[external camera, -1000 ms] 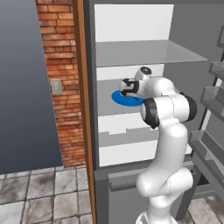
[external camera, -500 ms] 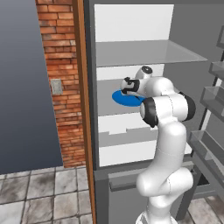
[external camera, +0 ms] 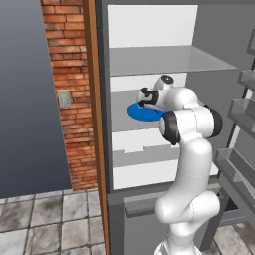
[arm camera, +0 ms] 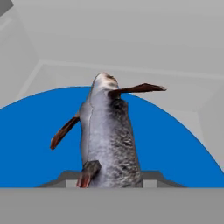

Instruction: Retrieve the fish from the fridge and place it on the cutting board.

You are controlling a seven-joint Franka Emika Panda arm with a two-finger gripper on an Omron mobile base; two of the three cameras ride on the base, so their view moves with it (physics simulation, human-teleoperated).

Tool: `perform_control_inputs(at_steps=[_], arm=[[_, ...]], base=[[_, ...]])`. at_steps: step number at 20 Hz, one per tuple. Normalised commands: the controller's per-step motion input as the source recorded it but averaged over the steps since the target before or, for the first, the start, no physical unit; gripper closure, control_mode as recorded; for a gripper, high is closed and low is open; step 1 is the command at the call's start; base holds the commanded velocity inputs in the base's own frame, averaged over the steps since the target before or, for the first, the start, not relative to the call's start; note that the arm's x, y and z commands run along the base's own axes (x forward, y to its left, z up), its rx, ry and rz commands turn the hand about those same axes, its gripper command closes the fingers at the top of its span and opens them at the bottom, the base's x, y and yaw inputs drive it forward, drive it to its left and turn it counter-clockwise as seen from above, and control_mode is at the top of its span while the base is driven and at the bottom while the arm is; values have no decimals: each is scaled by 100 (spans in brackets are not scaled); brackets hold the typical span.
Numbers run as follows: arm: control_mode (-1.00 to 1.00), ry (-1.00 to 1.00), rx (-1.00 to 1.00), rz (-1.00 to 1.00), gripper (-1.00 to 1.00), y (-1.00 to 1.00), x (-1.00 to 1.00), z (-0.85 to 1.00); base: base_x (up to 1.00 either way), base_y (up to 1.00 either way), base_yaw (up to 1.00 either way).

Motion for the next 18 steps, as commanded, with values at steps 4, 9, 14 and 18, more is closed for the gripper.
perform_control_inputs(at_steps=[4, 9, 14, 18], arm=[[-100, -30, 0, -2, 100, 0, -4, 0], [-100, -16, 2, 0, 100, 0, -6, 0], [-100, 0, 2, 0, 100, -1, -18, 21], [-100, 0, 5, -2, 100, -5, -56, 72]], base=[[0, 0, 0], [0, 0, 0], [0, 0, 0], [0, 0, 0]])
